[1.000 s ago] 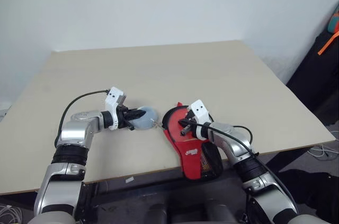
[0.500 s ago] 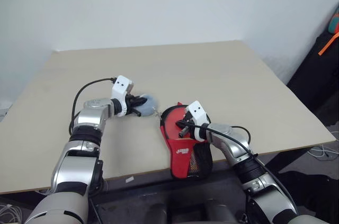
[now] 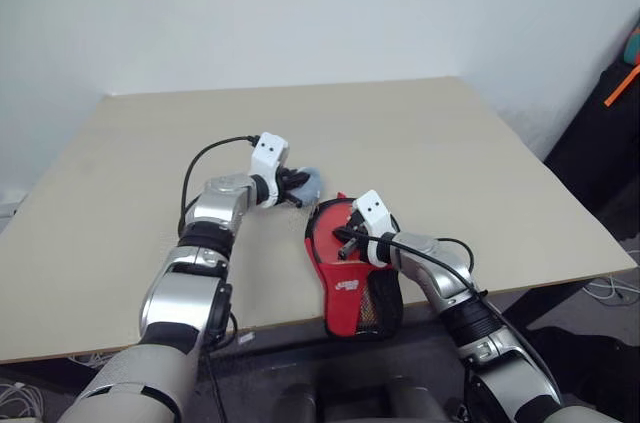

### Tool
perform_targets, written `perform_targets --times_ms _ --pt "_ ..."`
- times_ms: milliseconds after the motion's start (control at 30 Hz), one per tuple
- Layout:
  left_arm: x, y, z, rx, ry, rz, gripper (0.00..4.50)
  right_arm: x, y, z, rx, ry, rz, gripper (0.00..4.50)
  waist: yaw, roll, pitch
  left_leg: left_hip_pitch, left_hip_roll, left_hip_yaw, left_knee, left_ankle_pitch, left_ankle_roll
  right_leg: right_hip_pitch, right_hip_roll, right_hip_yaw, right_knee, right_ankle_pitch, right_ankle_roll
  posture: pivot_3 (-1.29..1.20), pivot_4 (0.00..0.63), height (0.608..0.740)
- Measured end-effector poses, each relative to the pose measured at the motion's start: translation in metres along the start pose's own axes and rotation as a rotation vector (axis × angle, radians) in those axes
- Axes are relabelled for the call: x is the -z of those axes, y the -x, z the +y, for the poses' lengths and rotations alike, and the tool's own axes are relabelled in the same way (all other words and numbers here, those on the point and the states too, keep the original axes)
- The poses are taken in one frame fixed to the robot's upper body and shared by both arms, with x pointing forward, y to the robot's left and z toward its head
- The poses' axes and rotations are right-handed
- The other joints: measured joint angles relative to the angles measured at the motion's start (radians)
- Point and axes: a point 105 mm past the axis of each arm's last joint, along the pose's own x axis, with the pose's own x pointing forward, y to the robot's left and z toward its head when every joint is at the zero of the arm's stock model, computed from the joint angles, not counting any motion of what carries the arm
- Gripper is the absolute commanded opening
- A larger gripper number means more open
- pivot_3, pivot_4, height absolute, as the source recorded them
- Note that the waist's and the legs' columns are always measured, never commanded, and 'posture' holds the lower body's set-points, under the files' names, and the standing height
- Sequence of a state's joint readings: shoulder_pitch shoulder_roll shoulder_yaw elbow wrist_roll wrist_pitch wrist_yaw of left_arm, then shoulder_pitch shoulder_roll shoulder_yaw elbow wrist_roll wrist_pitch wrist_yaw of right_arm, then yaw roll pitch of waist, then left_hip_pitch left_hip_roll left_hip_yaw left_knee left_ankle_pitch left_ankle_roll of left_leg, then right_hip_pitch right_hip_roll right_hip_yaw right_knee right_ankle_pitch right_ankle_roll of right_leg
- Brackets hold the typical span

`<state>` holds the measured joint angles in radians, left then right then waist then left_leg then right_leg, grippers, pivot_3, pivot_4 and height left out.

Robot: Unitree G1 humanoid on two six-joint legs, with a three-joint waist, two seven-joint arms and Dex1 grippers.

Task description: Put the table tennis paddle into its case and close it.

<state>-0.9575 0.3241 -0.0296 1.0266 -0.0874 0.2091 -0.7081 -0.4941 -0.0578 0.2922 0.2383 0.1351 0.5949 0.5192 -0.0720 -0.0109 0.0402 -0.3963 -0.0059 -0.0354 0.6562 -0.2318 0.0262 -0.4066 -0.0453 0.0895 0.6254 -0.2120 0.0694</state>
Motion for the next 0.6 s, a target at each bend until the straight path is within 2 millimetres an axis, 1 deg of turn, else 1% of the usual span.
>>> perform_targets --times_ms 133,367,500,600 --pt "-0.009 -0.006 0.001 -0.028 -0.032 -0.001 0.03 0.0 0.0 0.001 0.0 -0.001 0.001 0.0 0.0 0.0 0.0 0.0 0.0 0.0 0.0 0.0 0.0 0.0 0.0 0.0 0.0 0.0 0.0 0.0 0.0 0.74" --pt "-0.009 -0.01 0.007 -0.101 -0.056 0.03 0.03 0.0 0.001 0.001 -0.001 -0.003 0.002 0.0 0.0 0.0 0.0 0.0 0.0 0.0 0.0 0.0 0.0 0.0 0.0 0.0 0.0 0.0 0.0 0.0 0.0 0.74" --pt "-0.011 -0.015 0.003 -0.107 -0.079 0.025 0.03 0.0 0.001 0.001 -0.001 -0.004 0.003 0.0 0.0 0.0 0.0 0.0 0.0 -0.001 0.0 0.0 0.0 0.0 0.0 0.0 0.0 0.0 0.0 0.0 0.0 0.74" --pt "-0.016 -0.021 -0.002 -0.119 -0.112 0.024 0.03 0.0 0.001 0.003 -0.003 -0.003 0.001 0.0 0.001 0.0 0.0 -0.001 -0.001 -0.001 0.002 0.0 0.0 0.001 0.0 -0.001 0.0 0.0 0.0 0.0 0.0 0.74"
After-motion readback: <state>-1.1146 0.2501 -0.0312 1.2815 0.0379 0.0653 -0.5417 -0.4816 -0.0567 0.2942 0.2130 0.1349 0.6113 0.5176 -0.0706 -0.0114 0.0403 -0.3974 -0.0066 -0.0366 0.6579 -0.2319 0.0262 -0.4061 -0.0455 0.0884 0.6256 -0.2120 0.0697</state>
